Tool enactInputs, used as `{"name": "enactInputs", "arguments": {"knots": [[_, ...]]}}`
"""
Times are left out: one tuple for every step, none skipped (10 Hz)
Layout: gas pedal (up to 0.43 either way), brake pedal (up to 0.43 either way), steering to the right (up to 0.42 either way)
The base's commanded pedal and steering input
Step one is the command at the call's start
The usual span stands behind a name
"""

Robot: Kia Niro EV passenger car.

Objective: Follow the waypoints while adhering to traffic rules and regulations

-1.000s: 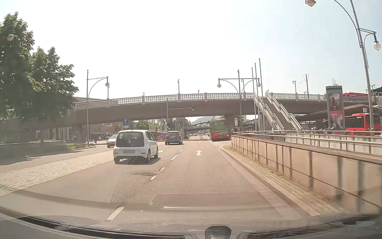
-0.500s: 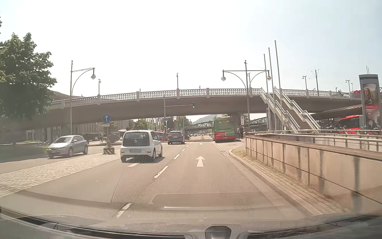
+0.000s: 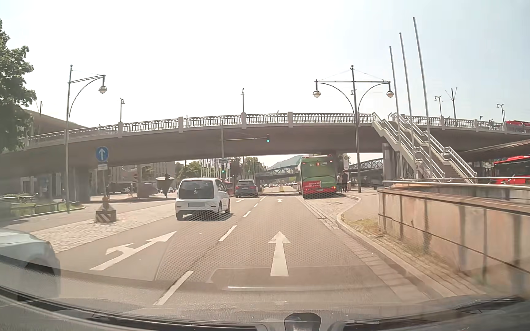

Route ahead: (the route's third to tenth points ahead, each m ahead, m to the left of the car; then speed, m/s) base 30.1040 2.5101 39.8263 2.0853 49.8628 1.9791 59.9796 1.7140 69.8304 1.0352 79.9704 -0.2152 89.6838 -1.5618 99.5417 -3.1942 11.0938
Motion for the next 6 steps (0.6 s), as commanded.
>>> {"name": "enactInputs", "arguments": {"knots": [[0.059,0.000,-0.001],[0.059,0.000,-0.001],[0.059,0.000,0.000],[0.059,0.000,0.000],[0.079,0.000,0.000],[0.087,0.000,0.000]]}}
